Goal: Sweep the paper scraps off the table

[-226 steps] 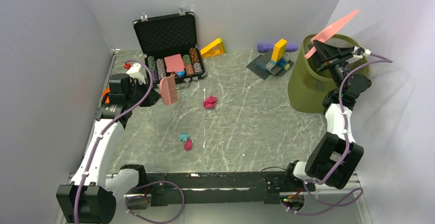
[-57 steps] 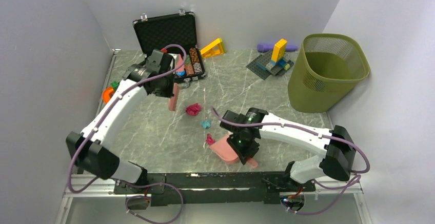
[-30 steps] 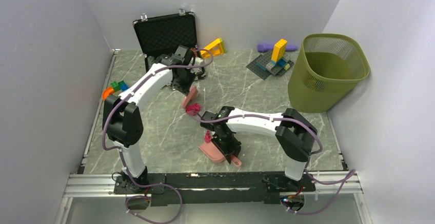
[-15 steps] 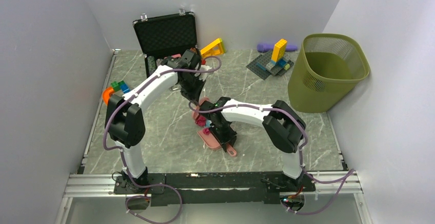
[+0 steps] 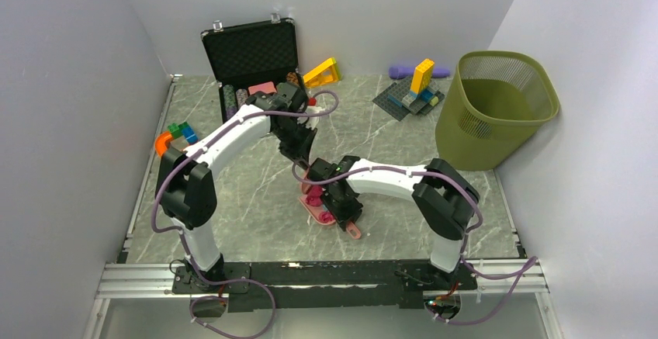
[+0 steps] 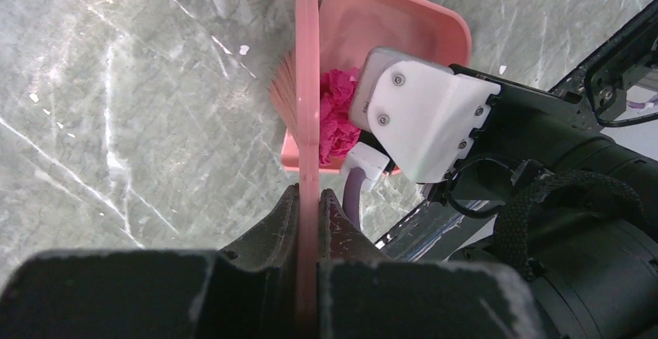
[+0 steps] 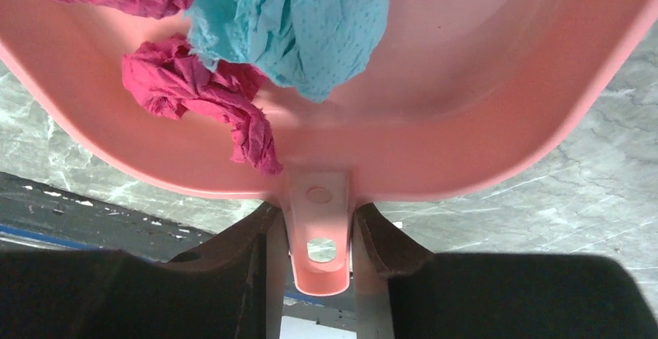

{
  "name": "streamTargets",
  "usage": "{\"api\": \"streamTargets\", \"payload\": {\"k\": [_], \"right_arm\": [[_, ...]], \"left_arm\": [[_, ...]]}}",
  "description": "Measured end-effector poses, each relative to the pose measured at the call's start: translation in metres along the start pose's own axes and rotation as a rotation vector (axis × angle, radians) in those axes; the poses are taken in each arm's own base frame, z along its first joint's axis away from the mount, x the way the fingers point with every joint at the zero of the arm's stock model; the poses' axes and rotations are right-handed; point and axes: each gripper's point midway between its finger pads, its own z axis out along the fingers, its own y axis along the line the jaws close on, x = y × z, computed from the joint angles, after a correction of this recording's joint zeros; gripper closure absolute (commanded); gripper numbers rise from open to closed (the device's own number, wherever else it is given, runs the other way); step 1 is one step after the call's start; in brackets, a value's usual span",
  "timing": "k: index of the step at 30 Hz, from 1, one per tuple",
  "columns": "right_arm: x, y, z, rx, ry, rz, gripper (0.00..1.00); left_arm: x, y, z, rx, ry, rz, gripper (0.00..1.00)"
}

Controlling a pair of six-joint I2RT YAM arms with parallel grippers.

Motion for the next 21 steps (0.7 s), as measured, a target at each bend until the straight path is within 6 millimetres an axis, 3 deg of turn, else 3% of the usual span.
{"api": "streamTargets", "payload": {"k": [15, 21], "right_arm": [[0.002, -0.002, 0.004, 0.023, -0.140, -0.025, 1.00], [0.003, -0.001, 0.005, 0.049, -0.224, -0.062, 1.00]], "left_arm": [[-0.010, -0.014, -0.010, -0.046, -0.048, -0.009, 1.00], [-0.028, -0.028, -0.025, 0.008, -0.153, -0.026, 1.00]]}}
